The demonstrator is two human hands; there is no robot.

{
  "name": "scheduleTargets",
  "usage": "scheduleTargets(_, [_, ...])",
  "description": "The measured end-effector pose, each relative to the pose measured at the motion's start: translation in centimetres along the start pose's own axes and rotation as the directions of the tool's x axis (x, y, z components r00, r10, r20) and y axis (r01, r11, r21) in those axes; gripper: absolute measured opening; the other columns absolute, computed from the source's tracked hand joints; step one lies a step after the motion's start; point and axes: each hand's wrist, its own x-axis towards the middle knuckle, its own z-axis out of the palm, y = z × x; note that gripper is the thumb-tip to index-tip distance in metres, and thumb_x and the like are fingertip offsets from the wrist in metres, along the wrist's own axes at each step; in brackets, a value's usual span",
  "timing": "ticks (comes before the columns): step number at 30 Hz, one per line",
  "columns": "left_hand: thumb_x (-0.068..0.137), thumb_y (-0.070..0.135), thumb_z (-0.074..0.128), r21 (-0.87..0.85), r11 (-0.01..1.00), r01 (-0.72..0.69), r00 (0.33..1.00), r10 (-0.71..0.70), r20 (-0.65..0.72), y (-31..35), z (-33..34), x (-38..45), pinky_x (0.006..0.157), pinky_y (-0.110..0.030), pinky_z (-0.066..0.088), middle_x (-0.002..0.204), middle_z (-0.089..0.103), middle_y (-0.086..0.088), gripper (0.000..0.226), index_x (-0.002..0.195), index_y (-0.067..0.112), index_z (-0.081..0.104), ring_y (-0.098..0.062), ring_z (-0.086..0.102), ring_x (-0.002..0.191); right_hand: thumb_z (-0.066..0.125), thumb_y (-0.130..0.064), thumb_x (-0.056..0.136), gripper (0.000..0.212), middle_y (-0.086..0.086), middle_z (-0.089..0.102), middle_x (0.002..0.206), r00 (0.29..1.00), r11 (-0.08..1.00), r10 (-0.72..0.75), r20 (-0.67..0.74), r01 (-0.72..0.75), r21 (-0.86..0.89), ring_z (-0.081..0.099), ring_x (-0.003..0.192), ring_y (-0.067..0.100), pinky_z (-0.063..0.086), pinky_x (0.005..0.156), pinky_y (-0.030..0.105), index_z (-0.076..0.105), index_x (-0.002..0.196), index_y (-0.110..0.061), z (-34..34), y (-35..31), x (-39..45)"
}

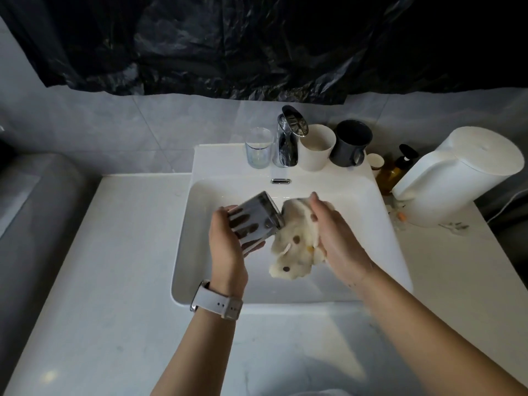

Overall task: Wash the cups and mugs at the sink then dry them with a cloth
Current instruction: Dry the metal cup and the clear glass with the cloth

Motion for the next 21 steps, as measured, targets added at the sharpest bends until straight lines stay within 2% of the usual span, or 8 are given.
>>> scheduleTargets(3, [0.098, 0.037, 0.036, -0.074, 0.982, 0.172, 0.985, -0.173, -0.011, -0.3, -0.3, 0.3, 0.064, -0.032, 0.051, 0.08, 0.066, -0.002, 0.032, 0.085, 0.017, 0.058, -0.02, 0.063, 0.072, 0.041, -0.045, 0.097, 0.016, -0.028, 0.061, 0.089, 0.983, 0.984, -0.179, -0.03, 0.18, 0.008, 0.054, 0.081, -0.017, 0.044, 0.069, 0.006, 0.055, 0.102, -0.041, -0.6, 0.3, -3.0])
scheduleTargets(5, [0.095, 0.035, 0.039, -0.164, 0.931, 0.326, 0.944, -0.331, -0.004, -0.7, -0.1, 0.4, 0.059, -0.032, 0.052, 0.08, 0.064, -0.006, 0.029, 0.089, 0.014, 0.058, -0.024, 0.061, 0.071, 0.045, -0.048, 0.095, 0.023, -0.038, 0.06, 0.103, 0.935, 0.93, -0.344, 0.09, 0.352, -0.109, 0.052, 0.098, -0.02, 0.041, 0.088, 0.008, 0.052, 0.115, -0.04, -0.1, 1.3, -3.7])
scheduleTargets(8, [0.091, 0.029, 0.04, -0.208, 0.873, 0.44, 0.895, -0.445, 0.024, -1.4, 0.7, -0.2, 0.053, -0.03, 0.052, 0.068, 0.062, -0.005, 0.026, 0.084, 0.012, 0.058, -0.024, 0.059, 0.068, 0.048, -0.035, 0.096, 0.029, -0.019, 0.049, 0.131, 0.728, 0.601, -0.58, 0.366, 0.685, -0.412, 0.041, 0.13, 0.006, 0.03, 0.111, 0.025, 0.052, 0.124, -0.036, 0.4, 2.8, -2.2])
scheduleTargets(10, [0.089, 0.026, 0.039, -0.133, 0.891, 0.434, 0.901, -0.431, 0.053, -1.7, 1.5, -1.2, 0.05, -0.027, 0.05, 0.062, 0.058, -0.003, 0.028, 0.073, 0.013, 0.058, -0.021, 0.056, 0.062, 0.048, -0.03, 0.096, 0.031, 0.003, 0.054, 0.122, 0.628, 0.35, -0.648, 0.431, 0.748, -0.564, 0.046, 0.122, 0.019, 0.036, 0.107, 0.031, 0.062, 0.116, -0.01, 0.9, 2.9, -0.5])
scheduleTargets(12, [0.092, 0.027, 0.036, -0.055, 0.922, 0.382, 0.924, -0.38, 0.053, -2.2, 2.1, -2.1, 0.054, -0.03, 0.051, 0.061, 0.061, -0.005, 0.034, 0.074, 0.012, 0.061, -0.021, 0.057, 0.059, 0.043, -0.035, 0.096, 0.041, 0.008, 0.059, 0.114, 0.603, 0.198, -0.657, 0.452, 0.717, -0.668, 0.052, 0.112, 0.021, 0.044, 0.097, 0.029, 0.066, 0.108, -0.003, 1.0, 2.2, 0.8])
scheduleTargets(14, [0.096, 0.028, 0.033, 0.036, 0.962, 0.27, 0.963, -0.27, 0.019, -2.7, 2.4, -2.6, 0.053, -0.03, 0.052, 0.069, 0.064, -0.011, 0.036, 0.086, 0.006, 0.06, -0.022, 0.059, 0.059, 0.04, -0.04, 0.096, 0.045, 0.007, 0.065, 0.107, 0.705, 0.294, -0.589, 0.396, 0.643, -0.707, 0.06, 0.1, 0.019, 0.049, 0.082, 0.03, 0.068, 0.103, -0.006, 0.9, 1.5, 1.4])
scheduleTargets(18, [0.102, 0.022, 0.032, 0.213, 0.975, -0.058, 0.998, 0.059, 0.003, -3.8, 2.5, -2.1, 0.057, -0.036, 0.051, 0.089, 0.063, -0.017, 0.025, 0.095, 0.009, 0.052, -0.029, 0.062, 0.076, 0.049, -0.043, 0.092, 0.04, 0.001, 0.069, 0.08, 0.975, 0.915, -0.179, 0.128, 0.213, -0.342, 0.062, 0.074, 0.014, 0.047, 0.072, 0.031, 0.068, 0.083, -0.009, 0.9, 0.6, 2.4])
scheduleTargets(21, [0.1, 0.028, 0.033, 0.298, 0.926, -0.231, 0.972, 0.229, 0.042, -4.5, 2.6, -1.5, 0.063, -0.037, 0.049, 0.09, 0.066, -0.012, 0.026, 0.087, 0.02, 0.054, -0.025, 0.063, 0.08, 0.047, -0.034, 0.089, 0.032, -0.002, 0.065, 0.066, 0.997, 0.996, 0.072, 0.005, -0.072, 0.044, 0.058, 0.058, 0.012, 0.043, 0.054, 0.02, 0.067, 0.076, -0.012, 1.5, 1.7, 2.8])
